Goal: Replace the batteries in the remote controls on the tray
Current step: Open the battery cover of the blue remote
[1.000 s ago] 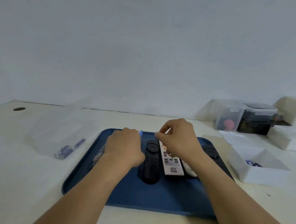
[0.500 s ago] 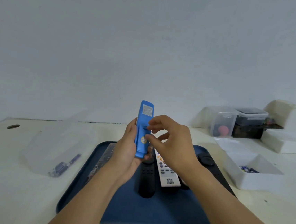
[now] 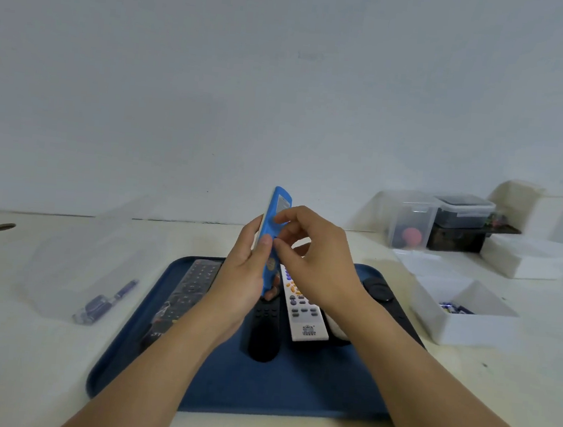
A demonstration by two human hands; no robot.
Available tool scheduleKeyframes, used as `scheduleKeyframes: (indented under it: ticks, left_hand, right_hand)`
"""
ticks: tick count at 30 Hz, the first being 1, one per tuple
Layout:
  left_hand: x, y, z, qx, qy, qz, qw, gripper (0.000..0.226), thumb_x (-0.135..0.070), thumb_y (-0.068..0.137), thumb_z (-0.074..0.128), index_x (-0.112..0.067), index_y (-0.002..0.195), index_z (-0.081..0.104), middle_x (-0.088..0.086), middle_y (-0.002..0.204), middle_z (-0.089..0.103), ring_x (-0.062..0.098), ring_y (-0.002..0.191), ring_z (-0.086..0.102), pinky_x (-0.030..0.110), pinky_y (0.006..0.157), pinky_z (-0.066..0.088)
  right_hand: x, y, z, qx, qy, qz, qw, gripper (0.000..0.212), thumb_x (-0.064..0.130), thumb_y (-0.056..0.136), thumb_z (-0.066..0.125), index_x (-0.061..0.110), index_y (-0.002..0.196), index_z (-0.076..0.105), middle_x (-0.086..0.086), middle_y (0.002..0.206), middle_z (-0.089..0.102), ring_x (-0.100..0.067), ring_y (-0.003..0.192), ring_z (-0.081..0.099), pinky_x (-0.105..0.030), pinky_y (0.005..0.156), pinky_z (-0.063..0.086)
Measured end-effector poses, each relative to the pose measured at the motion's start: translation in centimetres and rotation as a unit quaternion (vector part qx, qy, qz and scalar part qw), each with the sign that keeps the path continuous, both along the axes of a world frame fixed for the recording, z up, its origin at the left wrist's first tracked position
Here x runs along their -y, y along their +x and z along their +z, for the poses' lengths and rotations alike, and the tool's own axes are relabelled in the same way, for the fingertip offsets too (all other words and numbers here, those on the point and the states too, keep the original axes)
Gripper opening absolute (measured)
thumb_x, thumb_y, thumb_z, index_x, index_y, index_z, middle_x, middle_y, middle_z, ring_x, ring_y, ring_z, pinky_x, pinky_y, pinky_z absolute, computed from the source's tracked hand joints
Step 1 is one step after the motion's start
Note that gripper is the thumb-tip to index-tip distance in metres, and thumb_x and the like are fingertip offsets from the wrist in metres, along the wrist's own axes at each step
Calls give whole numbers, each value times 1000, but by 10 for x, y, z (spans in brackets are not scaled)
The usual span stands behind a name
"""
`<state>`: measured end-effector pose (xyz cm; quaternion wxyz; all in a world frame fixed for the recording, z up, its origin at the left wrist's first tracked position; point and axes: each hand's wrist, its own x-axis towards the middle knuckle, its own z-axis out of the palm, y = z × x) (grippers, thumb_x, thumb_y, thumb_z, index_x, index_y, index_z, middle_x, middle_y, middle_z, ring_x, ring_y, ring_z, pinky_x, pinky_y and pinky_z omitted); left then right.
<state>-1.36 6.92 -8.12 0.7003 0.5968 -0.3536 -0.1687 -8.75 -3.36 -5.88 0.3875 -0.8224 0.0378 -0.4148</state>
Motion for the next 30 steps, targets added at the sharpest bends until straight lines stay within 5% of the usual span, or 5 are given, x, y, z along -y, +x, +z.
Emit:
scheduleKeyframes:
  ticks: [8, 12, 20, 26, 30]
  left_hand:
    - [2, 0, -3, -84, -12, -28, 996, 31, -33, 111, 33, -35, 135, 53, -4, 85, 70, 10, 61, 58, 27, 52, 41]
    - [1, 1, 1, -176, -46, -62, 981, 32, -34, 110, 38, -23, 134, 56, 6, 91, 64, 14, 62, 52, 24, 47, 41]
    - [-2, 0, 3, -225, -56, -55, 971, 26, -18, 104, 40, -13, 122, 59, 13, 78, 65, 18, 54, 51, 23, 40, 39]
    - [-4, -1, 6, -215, -57, -78, 972, 36, -35, 103, 38, -11, 98, 65, 10, 78, 61, 18, 54, 48, 23, 39, 36]
    - [-2, 4, 1, -204, -64, -65, 975, 43, -40, 106, 38, -10, 128, 59, 12, 87, 61, 20, 63, 54, 30, 51, 44]
  right_hand:
    - [16, -4, 7, -87, 32, 62, 994, 26, 0, 89, 61, 18, 107, 68, -7, 82, 61, -15, 82, 65, -28, 78, 56]
    - [22, -16, 17, -74, 191, 171, 964, 19, -3, 88, 69, 11, 99, 72, -5, 90, 65, -22, 83, 71, -29, 78, 58]
    - [62, -36, 17, -232, 323, 43, 916, 18, -13, 82, 70, -10, 100, 66, -13, 78, 70, -17, 68, 74, -24, 60, 60]
    - [57, -34, 15, -332, 72, -54, 939, 19, 8, 76, 85, 11, 91, 73, -2, 82, 76, -15, 77, 74, -23, 67, 59]
    - [35, -29, 23, -72, -36, -92, 992, 17, 11, 77, 81, 17, 82, 66, 6, 79, 71, -5, 74, 69, -17, 65, 55]
